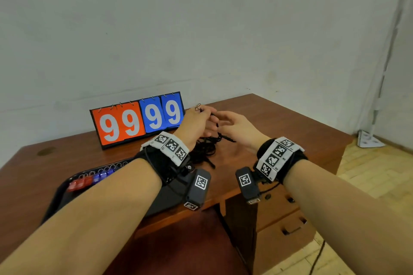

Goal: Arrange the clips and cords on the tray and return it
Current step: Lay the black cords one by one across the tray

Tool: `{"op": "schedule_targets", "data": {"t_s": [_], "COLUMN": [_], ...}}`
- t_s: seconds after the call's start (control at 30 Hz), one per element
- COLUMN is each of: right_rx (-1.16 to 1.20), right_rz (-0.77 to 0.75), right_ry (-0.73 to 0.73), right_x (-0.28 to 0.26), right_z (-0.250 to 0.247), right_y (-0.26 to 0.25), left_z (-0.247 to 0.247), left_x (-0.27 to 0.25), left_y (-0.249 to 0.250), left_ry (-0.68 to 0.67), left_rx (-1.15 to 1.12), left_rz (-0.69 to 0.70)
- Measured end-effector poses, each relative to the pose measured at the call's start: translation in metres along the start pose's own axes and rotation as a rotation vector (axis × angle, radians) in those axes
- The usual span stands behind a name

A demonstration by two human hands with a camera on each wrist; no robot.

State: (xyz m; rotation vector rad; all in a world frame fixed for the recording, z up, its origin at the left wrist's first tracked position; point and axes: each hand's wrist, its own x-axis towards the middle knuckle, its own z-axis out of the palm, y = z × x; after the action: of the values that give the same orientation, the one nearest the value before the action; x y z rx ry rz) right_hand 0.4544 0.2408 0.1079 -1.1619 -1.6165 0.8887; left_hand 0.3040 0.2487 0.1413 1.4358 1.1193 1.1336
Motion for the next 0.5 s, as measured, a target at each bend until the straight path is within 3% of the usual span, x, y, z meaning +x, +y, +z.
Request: {"op": "schedule_targets", "data": {"t_s": [0.1, 0.2, 0.5], "right_rx": [0.009, -0.126, -0.325], "right_rz": [-0.041, -0.056, 0.065], "right_ry": [-0.019, 0.032, 0.088], "right_x": [0.008, 0.016, 0.03], "right_z": [0.016, 0.025, 0.02], "right_y": [-0.003, 0.004, 0.035], "left_z": [-0.013, -0.031, -0.094], "left_x": [-0.001, -0.002, 0.007], "left_y": [0.002, 0.006, -0.011], "left_ry": [0.009, 0.052, 0.27], "left_rx": [-0.01, -0.013, -0.05], "left_rz": [0.013, 0.043, 0.007]}}
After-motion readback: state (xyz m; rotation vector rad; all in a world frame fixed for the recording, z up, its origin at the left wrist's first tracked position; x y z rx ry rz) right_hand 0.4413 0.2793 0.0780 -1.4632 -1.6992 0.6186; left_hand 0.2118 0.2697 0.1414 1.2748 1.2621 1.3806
